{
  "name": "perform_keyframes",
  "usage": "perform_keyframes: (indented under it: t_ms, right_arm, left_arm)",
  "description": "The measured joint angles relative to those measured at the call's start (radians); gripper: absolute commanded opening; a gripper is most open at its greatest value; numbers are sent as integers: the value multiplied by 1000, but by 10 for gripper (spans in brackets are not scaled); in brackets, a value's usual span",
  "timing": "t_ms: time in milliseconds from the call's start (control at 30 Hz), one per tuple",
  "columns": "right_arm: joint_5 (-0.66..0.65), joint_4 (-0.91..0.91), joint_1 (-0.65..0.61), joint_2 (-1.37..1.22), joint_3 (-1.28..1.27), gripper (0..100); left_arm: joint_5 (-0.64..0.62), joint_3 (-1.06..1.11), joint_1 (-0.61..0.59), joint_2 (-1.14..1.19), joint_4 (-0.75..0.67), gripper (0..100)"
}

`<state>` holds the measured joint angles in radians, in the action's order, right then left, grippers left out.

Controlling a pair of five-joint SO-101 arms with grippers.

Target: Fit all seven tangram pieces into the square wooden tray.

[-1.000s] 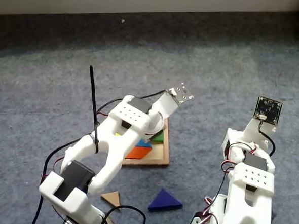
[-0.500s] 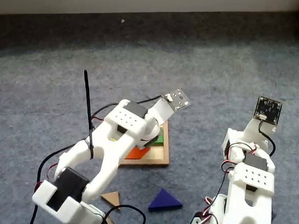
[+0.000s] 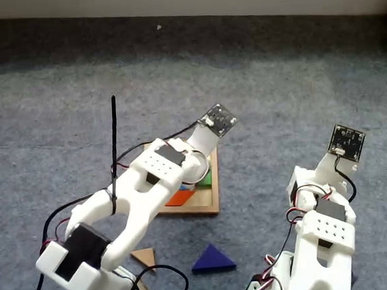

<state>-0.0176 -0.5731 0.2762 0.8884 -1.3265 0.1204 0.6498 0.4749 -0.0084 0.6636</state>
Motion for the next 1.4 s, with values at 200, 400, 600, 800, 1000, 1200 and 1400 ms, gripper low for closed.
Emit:
perform_keyframes:
  t_ms: [200, 400, 600, 800, 1000, 1200, 1400]
  right_arm:
    - [0, 0, 0, 0, 0, 80]
    - [0, 0, 0, 0, 0, 80]
    - [0, 0, 0, 0, 0, 80]
    - [0, 0, 0, 0, 0, 80]
    - [0, 0, 0, 0, 0, 80]
    - [0, 0, 0, 0, 0, 80]
    - [0, 0, 0, 0, 0, 80]
  left_arm:
    - [-8, -69, 0, 77, 0, 81]
    - [41, -84, 0, 81, 69, 80]
    - [64, -84, 0, 41, 178, 80]
    - [64, -84, 0, 34, 219, 27]
    - [64, -84, 0, 34, 204, 32]
    - [-23, -84, 0, 34, 107, 152]
    - [-120, -84, 0, 34, 81, 204]
